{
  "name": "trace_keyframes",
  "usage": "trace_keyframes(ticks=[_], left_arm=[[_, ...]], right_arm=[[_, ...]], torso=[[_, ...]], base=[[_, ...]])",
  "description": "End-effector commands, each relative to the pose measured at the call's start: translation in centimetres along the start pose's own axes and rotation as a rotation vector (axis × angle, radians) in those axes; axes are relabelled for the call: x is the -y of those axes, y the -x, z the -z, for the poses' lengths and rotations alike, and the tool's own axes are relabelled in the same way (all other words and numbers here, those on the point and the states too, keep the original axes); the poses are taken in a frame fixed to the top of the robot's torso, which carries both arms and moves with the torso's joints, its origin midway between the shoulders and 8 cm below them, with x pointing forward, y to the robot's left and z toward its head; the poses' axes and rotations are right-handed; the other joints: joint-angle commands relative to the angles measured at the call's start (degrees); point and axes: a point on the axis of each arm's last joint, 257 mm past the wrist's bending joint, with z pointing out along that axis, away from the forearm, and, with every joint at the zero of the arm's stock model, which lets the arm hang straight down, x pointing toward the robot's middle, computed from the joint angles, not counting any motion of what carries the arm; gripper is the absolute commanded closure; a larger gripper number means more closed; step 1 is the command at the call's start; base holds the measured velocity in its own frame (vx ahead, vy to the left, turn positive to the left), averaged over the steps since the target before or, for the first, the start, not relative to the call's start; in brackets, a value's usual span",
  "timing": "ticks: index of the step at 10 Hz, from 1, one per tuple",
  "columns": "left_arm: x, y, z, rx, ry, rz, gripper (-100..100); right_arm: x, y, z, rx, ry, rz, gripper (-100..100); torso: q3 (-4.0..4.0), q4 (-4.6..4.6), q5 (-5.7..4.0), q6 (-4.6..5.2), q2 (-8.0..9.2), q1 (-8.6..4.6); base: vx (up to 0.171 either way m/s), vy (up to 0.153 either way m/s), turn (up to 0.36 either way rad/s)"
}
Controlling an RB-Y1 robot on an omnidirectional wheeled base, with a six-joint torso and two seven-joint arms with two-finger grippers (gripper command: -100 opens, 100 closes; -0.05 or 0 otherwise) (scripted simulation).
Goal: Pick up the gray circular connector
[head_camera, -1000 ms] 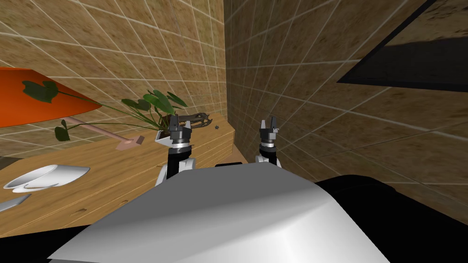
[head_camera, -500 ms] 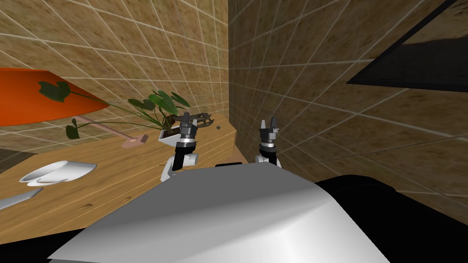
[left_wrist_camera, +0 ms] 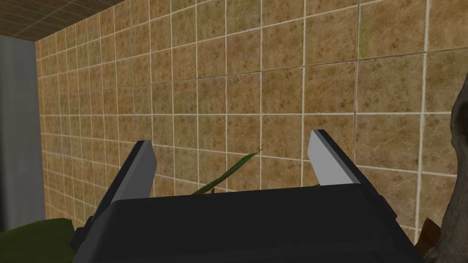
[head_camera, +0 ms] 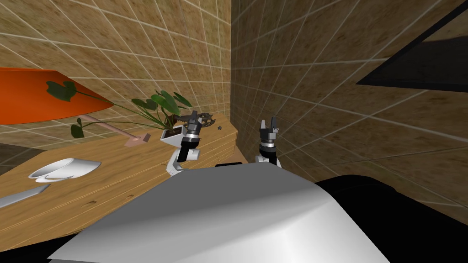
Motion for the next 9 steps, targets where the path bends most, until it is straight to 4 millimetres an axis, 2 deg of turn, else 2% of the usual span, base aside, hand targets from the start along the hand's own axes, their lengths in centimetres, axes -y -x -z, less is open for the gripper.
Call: trace_keyframes(ticks=[1,2,3,4,6,7,8,9], left_arm=[[-1.7,-1.3,-1.1,-0.037,0.038,-0.020,-100],[-0.9,-1.4,-1.8,-0.039,0.016,-0.020,-100],[-2.3,-2.2,-2.4,-0.063,0.044,-0.035,-100],[-1.8,-2.2,-2.9,-0.064,0.030,-0.035,-100],[-3.8,-3.8,-4.4,-0.113,0.074,-0.069,-100],[-3.6,-4.0,-5.2,-0.116,0.064,-0.070,-100],[-5.1,-4.8,-5.8,-0.140,0.097,-0.090,-100],[-4.6,-4.9,-6.3,-0.141,0.084,-0.091,-100]], right_arm=[[0.0,0.0,0.0,0.000,0.000,0.000,0],[0.0,0.0,0.0,0.000,0.000,0.000,0],[0.0,0.0,0.0,0.000,0.000,0.000,0],[0.0,0.0,0.0,0.000,0.000,0.000,0],[0.0,0.0,0.0,0.000,0.000,0.000,0],[0.0,0.0,0.0,0.000,0.000,0.000,0],[0.0,0.0,0.0,0.000,0.000,0.000,0],[0.0,0.0,0.0,0.000,0.000,0.000,0]], torso=[[0.00,0.00,0.00,0.00,0.00,0.00],[-0.01,0.00,0.00,0.00,-0.02,0.01],[-0.01,0.00,0.00,0.01,-0.01,-0.01],[-0.01,-0.01,0.00,0.00,-0.02,-0.01],[0.00,0.00,0.00,0.00,0.00,-0.01],[-0.02,-0.01,0.00,0.00,-0.02,-0.02],[-0.01,0.00,-0.01,0.01,-0.01,-0.03],[0.00,0.00,-0.01,0.00,0.00,-0.03]], base=[[0.017,0.007,0.084],[0.015,0.004,0.028],[0.017,0.005,0.048],[0.013,0.003,0.029],[0.014,0.002,0.068],[0.013,-0.002,0.022],[0.012,-0.002,0.045],[0.008,-0.004,0.024]])
